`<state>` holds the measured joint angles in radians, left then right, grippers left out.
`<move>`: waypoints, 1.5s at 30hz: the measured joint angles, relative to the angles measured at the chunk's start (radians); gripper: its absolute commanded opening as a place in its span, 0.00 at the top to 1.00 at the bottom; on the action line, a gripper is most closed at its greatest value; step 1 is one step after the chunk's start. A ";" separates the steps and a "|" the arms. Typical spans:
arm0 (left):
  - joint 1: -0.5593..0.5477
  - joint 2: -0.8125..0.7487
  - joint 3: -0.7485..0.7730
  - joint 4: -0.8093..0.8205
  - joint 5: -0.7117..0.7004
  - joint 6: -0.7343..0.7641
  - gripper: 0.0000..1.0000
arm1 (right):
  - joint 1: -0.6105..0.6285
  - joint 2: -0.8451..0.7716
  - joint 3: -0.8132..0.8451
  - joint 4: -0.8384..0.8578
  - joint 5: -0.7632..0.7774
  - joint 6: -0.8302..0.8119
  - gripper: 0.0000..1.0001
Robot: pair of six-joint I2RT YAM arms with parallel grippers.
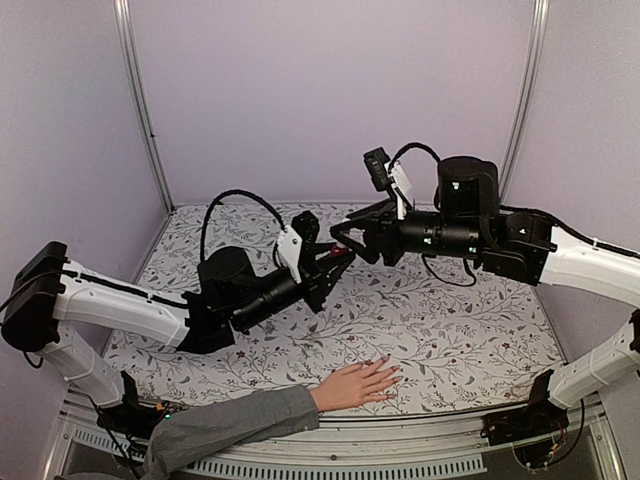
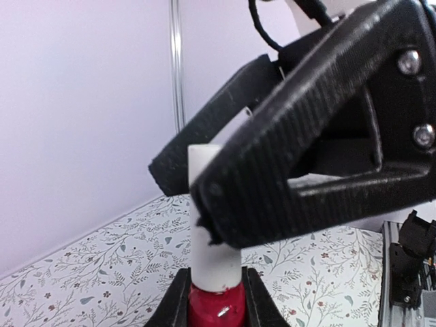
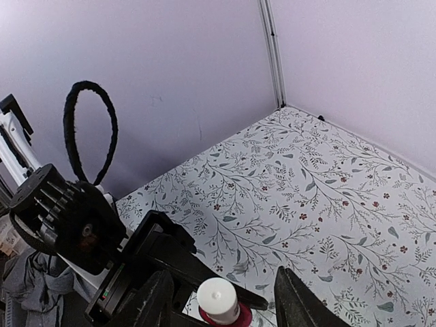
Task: Paint the nails
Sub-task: Unscrew the nail polish bottle.
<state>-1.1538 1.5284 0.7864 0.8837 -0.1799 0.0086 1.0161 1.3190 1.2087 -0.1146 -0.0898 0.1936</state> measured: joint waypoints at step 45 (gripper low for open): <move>0.011 0.008 -0.058 0.120 0.001 0.023 1.00 | -0.028 0.048 -0.003 0.009 -0.138 -0.011 0.78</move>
<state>-1.1423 1.5360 0.7280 1.0039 -0.1791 0.0319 0.9882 1.3674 1.2053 -0.1055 -0.2279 0.1829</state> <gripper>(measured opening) 0.196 0.249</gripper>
